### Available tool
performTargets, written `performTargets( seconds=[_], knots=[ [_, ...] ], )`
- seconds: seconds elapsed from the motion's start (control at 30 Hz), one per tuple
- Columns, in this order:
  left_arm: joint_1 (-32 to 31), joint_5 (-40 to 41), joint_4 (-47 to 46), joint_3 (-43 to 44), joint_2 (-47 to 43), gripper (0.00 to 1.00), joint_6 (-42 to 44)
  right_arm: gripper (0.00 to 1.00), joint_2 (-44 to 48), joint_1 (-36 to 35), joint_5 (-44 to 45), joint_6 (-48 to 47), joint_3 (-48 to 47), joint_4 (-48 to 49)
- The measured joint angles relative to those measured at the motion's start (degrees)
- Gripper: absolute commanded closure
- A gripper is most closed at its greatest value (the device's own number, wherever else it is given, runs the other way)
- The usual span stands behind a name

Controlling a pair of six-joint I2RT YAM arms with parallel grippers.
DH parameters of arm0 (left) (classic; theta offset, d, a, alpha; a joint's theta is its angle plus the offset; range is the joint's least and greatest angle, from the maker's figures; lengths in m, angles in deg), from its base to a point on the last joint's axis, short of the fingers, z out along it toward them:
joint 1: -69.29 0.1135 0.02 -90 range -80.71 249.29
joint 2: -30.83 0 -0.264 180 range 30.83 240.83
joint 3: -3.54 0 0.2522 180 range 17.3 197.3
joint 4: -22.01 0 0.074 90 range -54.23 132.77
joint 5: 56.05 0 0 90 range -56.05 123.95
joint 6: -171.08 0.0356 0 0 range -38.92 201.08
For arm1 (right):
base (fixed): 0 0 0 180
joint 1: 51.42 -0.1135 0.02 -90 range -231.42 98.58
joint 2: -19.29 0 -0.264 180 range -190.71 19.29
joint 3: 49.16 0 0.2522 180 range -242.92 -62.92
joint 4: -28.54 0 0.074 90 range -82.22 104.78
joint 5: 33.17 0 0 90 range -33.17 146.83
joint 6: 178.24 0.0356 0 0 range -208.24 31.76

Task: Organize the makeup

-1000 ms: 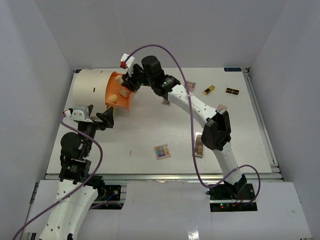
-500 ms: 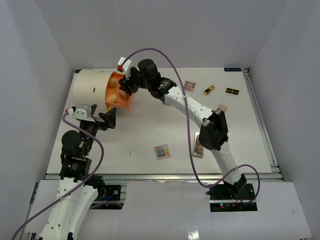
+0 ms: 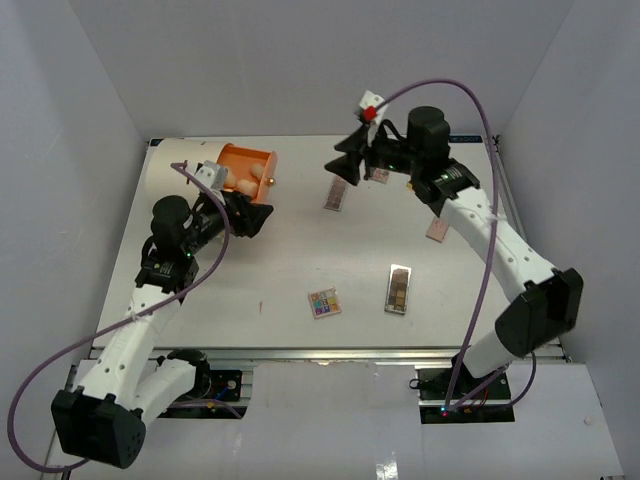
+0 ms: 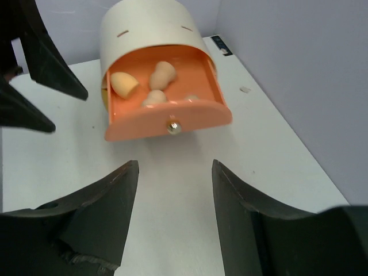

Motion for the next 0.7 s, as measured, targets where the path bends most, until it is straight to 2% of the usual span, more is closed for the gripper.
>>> performTargets(
  seconds=[0.1,0.2,0.27,0.4,0.57,0.7],
  knots=[
    [-4.4,0.7,4.3,8.4,6.0,0.63,0.0,0.4,8.6,5.6,-2.7,1.7,14.9,4.5],
    [-11.4,4.2,8.7,19.3,13.9,0.76,1.0,0.41,14.0,9.9,-6.3,4.3,28.4,8.4],
    [-14.7,7.0,11.9,24.5,18.5,0.78,1.5,0.41,15.5,12.8,-8.3,5.8,33.9,8.8],
    [-19.2,16.4,18.1,33.1,28.8,0.78,2.6,0.41,16.6,17.9,-10.7,7.6,37.0,9.8],
    [-23.0,30.2,27.6,42.8,41.8,0.77,5.5,0.41,20.3,19.2,-12.7,8.1,39.1,12.1],
    [-24.1,38.4,31.9,47.6,49.4,0.75,8.4,0.41,20.6,19.6,-13.7,8.2,39.2,12.8]
  ],
)
